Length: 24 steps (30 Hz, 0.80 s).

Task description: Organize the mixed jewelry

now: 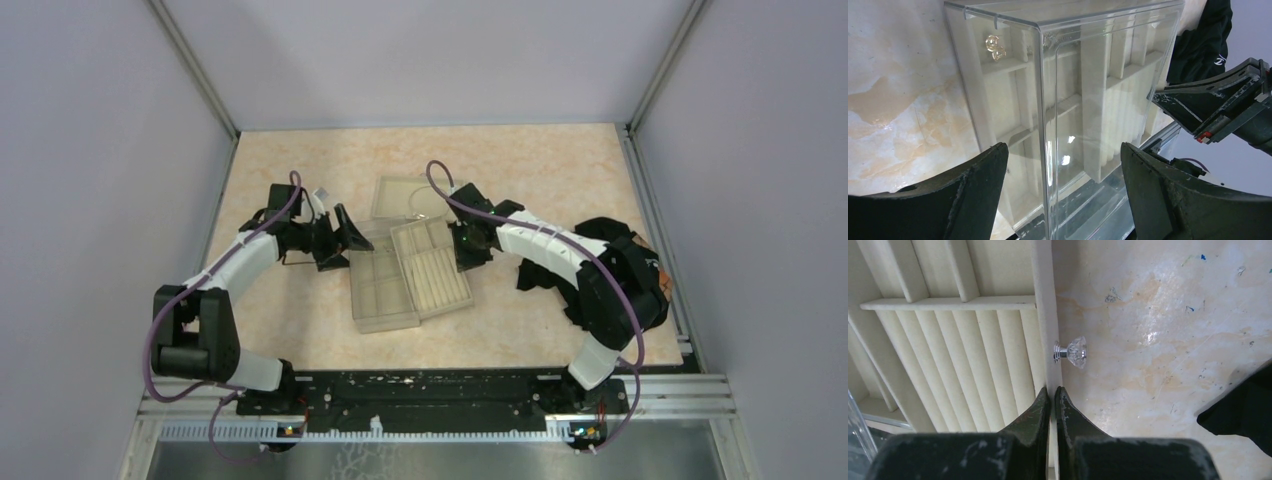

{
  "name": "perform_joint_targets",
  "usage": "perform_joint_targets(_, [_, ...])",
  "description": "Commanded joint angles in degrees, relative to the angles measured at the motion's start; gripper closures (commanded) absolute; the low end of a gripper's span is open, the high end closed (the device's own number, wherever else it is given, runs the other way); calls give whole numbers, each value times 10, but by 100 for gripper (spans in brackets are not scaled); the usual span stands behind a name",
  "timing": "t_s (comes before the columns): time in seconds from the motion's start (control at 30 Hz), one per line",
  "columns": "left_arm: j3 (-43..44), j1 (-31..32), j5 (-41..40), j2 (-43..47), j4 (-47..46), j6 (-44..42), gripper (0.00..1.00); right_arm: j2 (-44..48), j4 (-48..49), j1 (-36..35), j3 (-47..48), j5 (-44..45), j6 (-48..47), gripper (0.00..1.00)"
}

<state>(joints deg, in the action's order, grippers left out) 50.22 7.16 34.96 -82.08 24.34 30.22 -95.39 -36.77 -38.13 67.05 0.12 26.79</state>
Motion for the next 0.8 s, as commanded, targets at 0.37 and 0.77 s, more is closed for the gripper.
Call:
perform_joint_targets(0.37, [-13,18,7,10,-20,16,12,-14,-4,-7,46,-45,80,100])
perform_joint_targets(0.77, [-5,18,3,5,-9,6,12,0,-18,10,71,-35,51,100])
